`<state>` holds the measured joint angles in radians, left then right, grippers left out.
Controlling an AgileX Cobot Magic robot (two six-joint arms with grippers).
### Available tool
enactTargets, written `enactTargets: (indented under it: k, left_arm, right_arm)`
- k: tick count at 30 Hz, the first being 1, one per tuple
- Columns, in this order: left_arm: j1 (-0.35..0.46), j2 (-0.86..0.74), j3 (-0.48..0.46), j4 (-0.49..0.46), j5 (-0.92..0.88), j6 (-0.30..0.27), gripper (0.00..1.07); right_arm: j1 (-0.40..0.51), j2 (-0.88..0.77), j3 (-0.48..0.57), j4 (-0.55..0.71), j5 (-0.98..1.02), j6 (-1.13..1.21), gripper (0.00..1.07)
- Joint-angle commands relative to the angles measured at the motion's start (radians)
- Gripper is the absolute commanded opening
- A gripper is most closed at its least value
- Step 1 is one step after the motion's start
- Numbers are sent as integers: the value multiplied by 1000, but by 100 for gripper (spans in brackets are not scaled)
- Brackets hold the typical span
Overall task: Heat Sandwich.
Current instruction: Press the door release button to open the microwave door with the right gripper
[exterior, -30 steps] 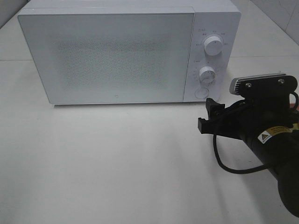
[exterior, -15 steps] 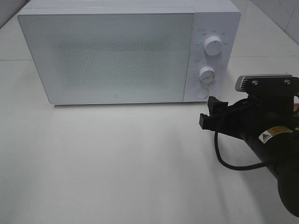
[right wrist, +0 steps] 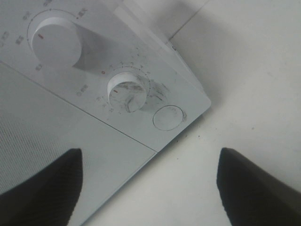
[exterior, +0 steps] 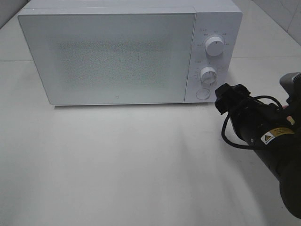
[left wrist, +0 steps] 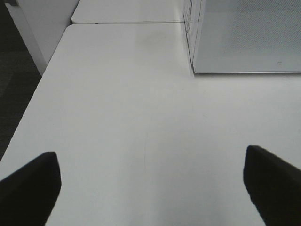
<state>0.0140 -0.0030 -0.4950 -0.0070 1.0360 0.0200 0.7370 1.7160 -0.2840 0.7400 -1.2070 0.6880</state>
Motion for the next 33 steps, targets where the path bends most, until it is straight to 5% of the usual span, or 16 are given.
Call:
enactTargets:
  k: [1,11,15,21,33]
  left_arm:
    - [3,-27,2,-6,-7,-2,103]
    - [3,-27,2,-6,-7,-2,103]
    - [3,-27,2,-6,-7,-2,103]
    - [3,-27,2,-6,-7,-2,103]
    - [3,-27,2,-6,-7,-2,103]
  right_arm:
    - [3,-1,-1,-3,22,228,76]
    - [3,-1,-1,-3,67,623,64]
    - [3,-1,-1,-2,101,729,45]
    - [3,-1,-1,-7,141,743,0]
    - [-14,-1,-10,-33,183,737,1]
